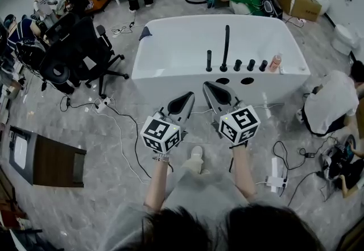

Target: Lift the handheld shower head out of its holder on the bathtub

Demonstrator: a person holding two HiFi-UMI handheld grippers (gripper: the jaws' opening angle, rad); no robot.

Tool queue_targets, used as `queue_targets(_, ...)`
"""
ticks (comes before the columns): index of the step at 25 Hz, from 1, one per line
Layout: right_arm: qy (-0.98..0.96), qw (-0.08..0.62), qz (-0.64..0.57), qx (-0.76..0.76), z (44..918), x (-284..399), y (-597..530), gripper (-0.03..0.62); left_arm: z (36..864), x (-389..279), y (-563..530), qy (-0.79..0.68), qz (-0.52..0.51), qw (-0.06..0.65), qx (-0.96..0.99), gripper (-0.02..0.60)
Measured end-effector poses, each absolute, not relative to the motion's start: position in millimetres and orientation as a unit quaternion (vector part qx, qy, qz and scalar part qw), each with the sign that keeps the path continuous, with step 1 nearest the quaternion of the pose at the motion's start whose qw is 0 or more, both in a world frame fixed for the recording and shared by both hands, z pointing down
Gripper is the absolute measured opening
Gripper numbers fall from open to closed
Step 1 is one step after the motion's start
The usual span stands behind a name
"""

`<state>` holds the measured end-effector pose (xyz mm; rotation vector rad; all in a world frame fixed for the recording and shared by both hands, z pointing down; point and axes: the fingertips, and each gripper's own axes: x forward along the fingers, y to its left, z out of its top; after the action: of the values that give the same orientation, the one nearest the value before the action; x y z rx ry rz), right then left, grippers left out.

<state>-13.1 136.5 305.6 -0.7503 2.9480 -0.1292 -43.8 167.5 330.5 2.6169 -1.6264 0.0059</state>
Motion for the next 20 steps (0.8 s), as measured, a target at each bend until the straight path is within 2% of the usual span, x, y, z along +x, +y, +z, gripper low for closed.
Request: queue_targets(20, 0.956, 0.033, -0.051, -0.287, 318.2, -26.2, 32.7, 0.000, 336.5, -56.2, 54.2, -0.478, 0.005, 0.038, 0.877, 0.005)
